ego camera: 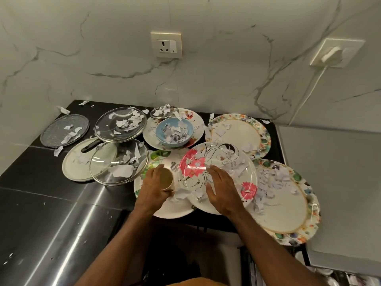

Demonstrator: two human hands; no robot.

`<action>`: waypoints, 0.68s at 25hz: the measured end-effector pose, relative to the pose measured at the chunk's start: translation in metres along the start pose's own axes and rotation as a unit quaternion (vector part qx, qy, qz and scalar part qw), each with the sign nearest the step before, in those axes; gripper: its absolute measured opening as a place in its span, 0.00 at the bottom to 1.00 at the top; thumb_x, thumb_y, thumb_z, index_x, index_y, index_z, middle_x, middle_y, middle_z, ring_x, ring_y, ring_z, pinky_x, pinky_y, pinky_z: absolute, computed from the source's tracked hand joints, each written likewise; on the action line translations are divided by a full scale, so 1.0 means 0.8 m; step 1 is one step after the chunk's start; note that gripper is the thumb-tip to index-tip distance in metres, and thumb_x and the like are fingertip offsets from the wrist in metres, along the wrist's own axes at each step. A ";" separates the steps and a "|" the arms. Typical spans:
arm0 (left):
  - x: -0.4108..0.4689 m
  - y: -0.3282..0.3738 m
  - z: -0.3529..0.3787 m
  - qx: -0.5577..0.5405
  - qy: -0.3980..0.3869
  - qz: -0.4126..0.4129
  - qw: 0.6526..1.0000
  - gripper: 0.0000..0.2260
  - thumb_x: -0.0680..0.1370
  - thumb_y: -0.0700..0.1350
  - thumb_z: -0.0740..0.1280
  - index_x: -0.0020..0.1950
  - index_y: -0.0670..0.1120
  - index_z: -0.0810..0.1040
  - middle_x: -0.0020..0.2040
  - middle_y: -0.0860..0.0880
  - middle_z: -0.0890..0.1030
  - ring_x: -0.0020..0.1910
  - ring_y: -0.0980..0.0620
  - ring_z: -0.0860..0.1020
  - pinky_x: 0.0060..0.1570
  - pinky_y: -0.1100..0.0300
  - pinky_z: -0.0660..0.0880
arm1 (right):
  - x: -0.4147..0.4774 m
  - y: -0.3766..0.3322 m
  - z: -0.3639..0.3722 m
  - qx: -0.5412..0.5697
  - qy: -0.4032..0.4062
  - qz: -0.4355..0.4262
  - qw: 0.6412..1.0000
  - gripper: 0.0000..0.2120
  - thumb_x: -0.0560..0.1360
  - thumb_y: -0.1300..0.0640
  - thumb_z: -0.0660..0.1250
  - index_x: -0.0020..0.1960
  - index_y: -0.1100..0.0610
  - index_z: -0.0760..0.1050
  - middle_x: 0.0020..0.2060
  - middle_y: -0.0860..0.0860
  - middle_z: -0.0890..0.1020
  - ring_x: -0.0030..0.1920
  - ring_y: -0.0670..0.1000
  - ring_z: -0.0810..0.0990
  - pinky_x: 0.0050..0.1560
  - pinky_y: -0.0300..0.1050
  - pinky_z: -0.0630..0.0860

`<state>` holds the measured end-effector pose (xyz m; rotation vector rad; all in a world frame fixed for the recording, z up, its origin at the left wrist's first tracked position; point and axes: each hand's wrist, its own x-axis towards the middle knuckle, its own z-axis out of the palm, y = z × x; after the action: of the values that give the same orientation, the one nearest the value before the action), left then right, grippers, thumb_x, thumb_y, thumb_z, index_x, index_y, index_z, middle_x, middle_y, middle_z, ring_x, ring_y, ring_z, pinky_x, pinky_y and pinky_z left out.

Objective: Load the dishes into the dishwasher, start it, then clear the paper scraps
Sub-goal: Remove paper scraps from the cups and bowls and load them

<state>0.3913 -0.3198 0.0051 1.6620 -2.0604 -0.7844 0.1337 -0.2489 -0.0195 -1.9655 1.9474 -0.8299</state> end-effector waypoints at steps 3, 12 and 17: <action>0.003 0.010 -0.005 0.076 0.077 0.121 0.987 0.48 0.65 0.46 0.85 0.79 0.50 0.63 0.74 0.45 0.67 0.70 0.42 0.70 0.66 0.45 0.73 | 0.004 -0.011 -0.004 0.047 0.047 0.014 0.998 0.22 0.83 0.56 0.63 0.76 0.52 0.70 0.73 0.46 0.73 0.75 0.46 0.68 0.77 0.48 0.65; 0.024 0.140 0.012 -0.150 -0.041 0.121 0.980 0.44 0.63 0.60 0.84 0.73 0.48 0.69 0.66 0.51 0.74 0.64 0.52 0.74 0.60 0.59 0.77 | -0.023 -0.015 -0.077 0.416 -0.050 0.200 0.886 0.34 0.78 0.42 0.73 0.80 0.40 0.63 0.73 0.44 0.74 0.70 0.45 0.76 0.69 0.45 0.77; -0.021 0.234 0.087 -0.254 -0.239 0.063 0.935 0.40 0.65 0.72 0.77 0.71 0.54 0.74 0.61 0.52 0.83 0.58 0.52 0.83 0.58 0.49 0.82 | -0.112 0.042 -0.144 0.582 0.049 0.282 0.761 0.29 0.77 0.48 0.76 0.75 0.51 0.72 0.65 0.55 0.81 0.62 0.56 0.84 0.55 0.54 0.84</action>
<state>0.2108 -0.2633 0.0707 1.1141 -1.9808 -1.6377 0.0473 -0.1393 0.0355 -0.5651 1.2847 -1.4379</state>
